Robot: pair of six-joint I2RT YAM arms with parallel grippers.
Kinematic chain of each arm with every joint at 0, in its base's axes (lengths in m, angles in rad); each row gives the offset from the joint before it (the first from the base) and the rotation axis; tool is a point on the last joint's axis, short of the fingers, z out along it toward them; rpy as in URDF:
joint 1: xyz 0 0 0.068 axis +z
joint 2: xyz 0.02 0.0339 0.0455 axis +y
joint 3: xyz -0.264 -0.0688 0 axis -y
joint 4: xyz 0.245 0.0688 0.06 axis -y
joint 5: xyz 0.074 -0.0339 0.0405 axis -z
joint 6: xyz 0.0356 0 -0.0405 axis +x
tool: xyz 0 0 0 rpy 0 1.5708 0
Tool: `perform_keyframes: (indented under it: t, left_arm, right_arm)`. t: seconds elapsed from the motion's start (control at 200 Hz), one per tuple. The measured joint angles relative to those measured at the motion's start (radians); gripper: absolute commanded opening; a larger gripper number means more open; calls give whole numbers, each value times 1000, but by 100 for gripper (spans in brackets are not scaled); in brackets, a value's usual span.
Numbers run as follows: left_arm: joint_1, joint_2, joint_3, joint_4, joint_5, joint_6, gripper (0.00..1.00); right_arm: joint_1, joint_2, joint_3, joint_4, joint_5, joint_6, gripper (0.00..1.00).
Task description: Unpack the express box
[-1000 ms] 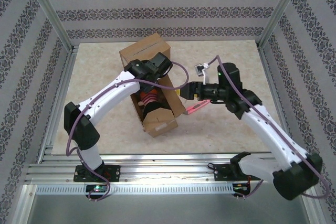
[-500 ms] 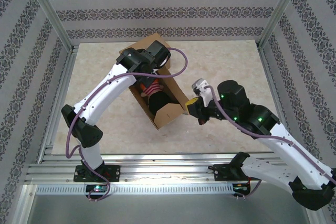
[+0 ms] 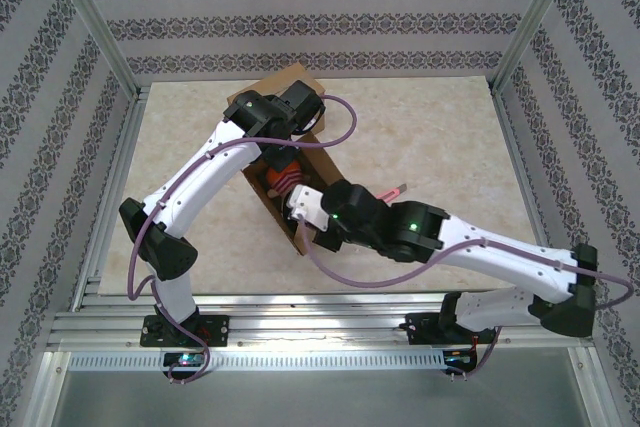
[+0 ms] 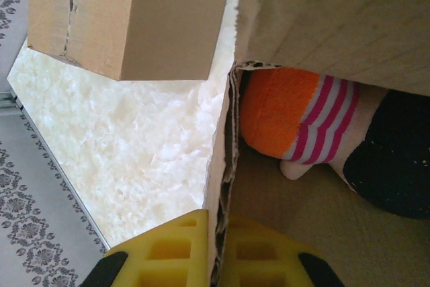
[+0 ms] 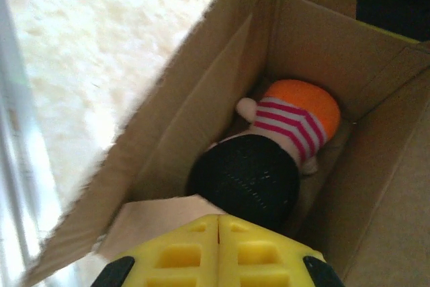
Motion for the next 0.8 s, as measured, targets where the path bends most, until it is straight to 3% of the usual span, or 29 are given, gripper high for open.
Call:
perform_keyframes:
  t: [0.39,0.799]
  left_arm:
    - [2,0,0,-1,24,0,0]
    - [2,-2,0,-4,40,0,0]
  right_arm:
    - [-39,205,4,116,126,-153,0]
    - [-134,344,63,140,107,-141,0]
